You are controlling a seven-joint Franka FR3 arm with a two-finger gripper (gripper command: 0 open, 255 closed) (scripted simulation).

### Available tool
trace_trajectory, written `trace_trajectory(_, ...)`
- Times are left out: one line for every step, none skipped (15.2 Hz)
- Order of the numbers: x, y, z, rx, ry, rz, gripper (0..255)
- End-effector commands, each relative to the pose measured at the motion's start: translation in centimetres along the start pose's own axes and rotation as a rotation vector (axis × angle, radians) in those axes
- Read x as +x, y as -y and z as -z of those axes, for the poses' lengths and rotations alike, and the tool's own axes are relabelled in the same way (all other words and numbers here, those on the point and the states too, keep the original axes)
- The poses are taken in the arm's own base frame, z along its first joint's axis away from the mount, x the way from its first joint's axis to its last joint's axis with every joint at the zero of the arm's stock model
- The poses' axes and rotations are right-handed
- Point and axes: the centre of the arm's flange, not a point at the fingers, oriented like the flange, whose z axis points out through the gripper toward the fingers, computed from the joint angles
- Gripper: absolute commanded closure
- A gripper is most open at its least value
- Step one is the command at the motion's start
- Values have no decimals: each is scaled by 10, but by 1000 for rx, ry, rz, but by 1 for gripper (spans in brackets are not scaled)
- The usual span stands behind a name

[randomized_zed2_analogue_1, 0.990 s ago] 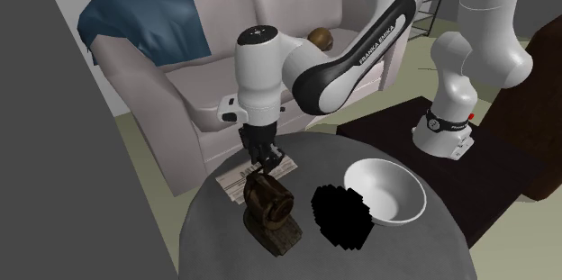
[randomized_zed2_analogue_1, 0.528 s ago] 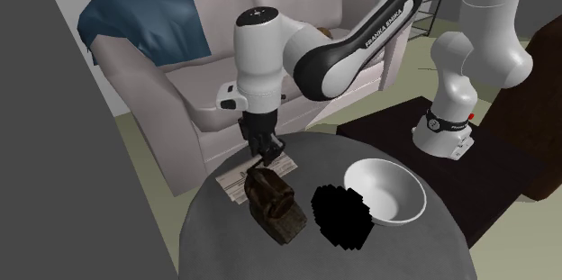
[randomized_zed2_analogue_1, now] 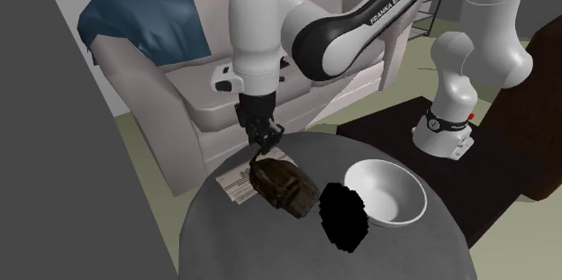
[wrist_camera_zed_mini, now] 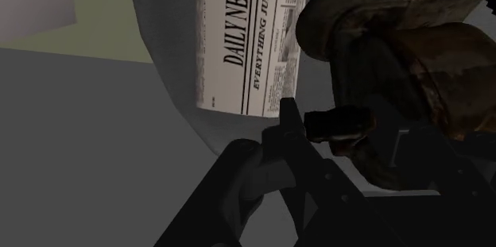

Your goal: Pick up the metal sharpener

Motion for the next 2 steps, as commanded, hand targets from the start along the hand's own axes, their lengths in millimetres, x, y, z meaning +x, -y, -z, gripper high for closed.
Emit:
trace_trajectory(-2, 0, 7, 0, -1, 0, 255)
trace_trajectory(-2, 0, 7, 0, -1, 0, 255)
